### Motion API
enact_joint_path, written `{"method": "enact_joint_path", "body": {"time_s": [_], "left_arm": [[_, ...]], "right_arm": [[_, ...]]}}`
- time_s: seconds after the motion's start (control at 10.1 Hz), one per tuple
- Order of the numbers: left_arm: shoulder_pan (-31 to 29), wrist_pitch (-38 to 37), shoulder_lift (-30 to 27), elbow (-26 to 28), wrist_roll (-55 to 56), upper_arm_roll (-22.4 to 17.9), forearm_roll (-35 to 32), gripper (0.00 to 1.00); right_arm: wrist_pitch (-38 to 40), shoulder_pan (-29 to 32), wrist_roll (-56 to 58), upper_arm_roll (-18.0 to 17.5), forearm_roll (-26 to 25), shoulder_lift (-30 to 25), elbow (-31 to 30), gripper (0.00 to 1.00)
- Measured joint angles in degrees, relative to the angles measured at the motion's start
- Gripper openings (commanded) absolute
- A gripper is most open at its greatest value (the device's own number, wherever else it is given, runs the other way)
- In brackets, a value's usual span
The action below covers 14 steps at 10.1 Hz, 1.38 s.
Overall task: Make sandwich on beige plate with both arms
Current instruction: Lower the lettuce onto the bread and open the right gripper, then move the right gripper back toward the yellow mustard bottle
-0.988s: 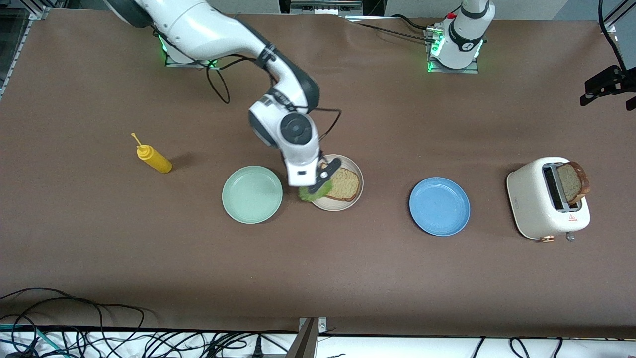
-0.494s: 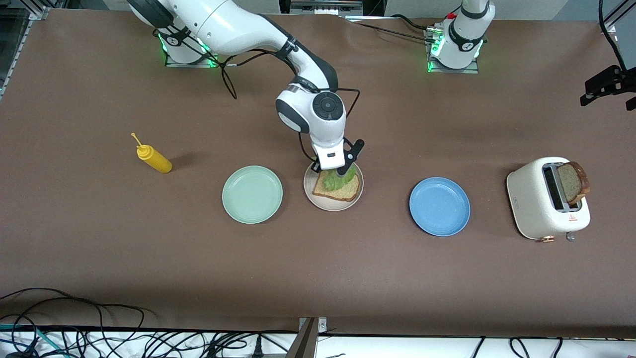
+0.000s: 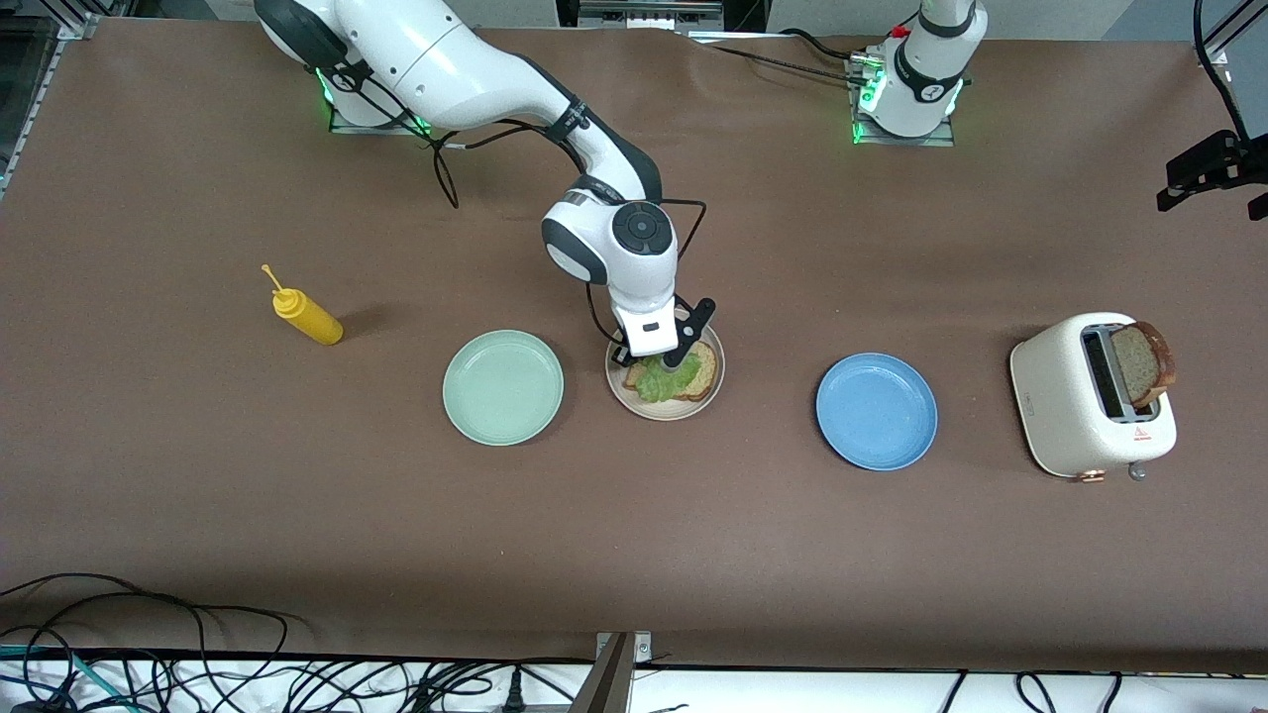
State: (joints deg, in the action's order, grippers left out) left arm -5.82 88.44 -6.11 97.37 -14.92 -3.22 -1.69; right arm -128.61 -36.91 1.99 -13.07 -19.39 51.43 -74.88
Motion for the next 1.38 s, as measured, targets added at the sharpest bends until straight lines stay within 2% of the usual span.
{"method": "enact_joint_path", "body": {"time_s": [0.1,0.2,0.3,0.69,0.89,0.99,1.19,1.38], "left_arm": [[0.00,0.00,0.00,0.00,0.00,0.00,0.00,1.00],[0.00,0.00,0.00,0.00,0.00,0.00,0.00,1.00],[0.00,0.00,0.00,0.00,0.00,0.00,0.00,1.00],[0.00,0.00,0.00,0.00,0.00,0.00,0.00,1.00],[0.00,0.00,0.00,-0.01,0.00,0.00,0.00,1.00],[0.00,0.00,0.01,-0.02,0.00,0.01,0.00,1.00],[-0.02,0.00,0.02,-0.04,0.00,0.01,0.00,1.00],[-0.03,0.00,0.03,-0.06,0.00,0.00,0.00,1.00]], "right_arm": [[-0.17,-0.01,0.00,0.00,-0.01,0.00,0.31,0.65],[-0.39,0.00,0.00,0.00,-0.01,0.01,0.47,0.92],[-0.60,0.00,0.00,0.00,-0.01,0.01,0.56,1.00],[-0.07,0.19,0.08,0.13,-0.02,0.01,2.25,1.00],[4.12,0.83,0.00,0.15,0.70,-0.38,4.32,1.00],[6.93,1.86,-0.03,0.16,2.77,-1.63,5.37,1.00],[17.47,5.58,-0.09,0.72,8.83,-7.63,6.36,1.00],[28.55,13.41,-0.03,1.26,13.57,-14.29,6.45,1.00]]}}
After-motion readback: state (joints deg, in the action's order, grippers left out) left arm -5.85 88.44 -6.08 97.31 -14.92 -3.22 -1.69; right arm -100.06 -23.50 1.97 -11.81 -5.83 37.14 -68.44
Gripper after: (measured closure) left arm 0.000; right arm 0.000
